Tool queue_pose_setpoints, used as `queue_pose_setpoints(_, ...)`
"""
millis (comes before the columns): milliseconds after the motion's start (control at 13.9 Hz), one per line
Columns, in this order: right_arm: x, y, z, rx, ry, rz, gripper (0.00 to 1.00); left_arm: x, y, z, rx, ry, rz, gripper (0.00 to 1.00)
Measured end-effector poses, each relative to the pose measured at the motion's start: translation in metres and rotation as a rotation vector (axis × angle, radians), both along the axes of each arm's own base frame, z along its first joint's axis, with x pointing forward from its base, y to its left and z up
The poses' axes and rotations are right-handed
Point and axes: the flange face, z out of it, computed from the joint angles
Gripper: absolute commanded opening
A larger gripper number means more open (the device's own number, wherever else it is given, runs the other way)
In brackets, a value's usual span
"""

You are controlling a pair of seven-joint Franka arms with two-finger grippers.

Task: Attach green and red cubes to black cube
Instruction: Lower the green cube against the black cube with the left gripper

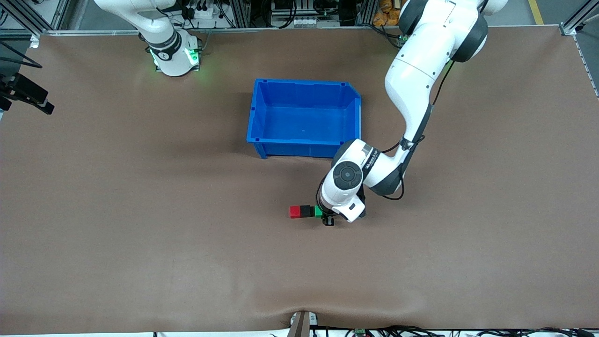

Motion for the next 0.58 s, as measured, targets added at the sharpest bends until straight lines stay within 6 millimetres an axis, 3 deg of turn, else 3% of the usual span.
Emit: queue_pose_setpoints(576, 0.0015, 0.0069, 0.0008, 0.000, 0.000, 0.004, 1.00, 0.0000, -0.0030, -0.0006, -0.013, -0.012, 0.017, 0.00)
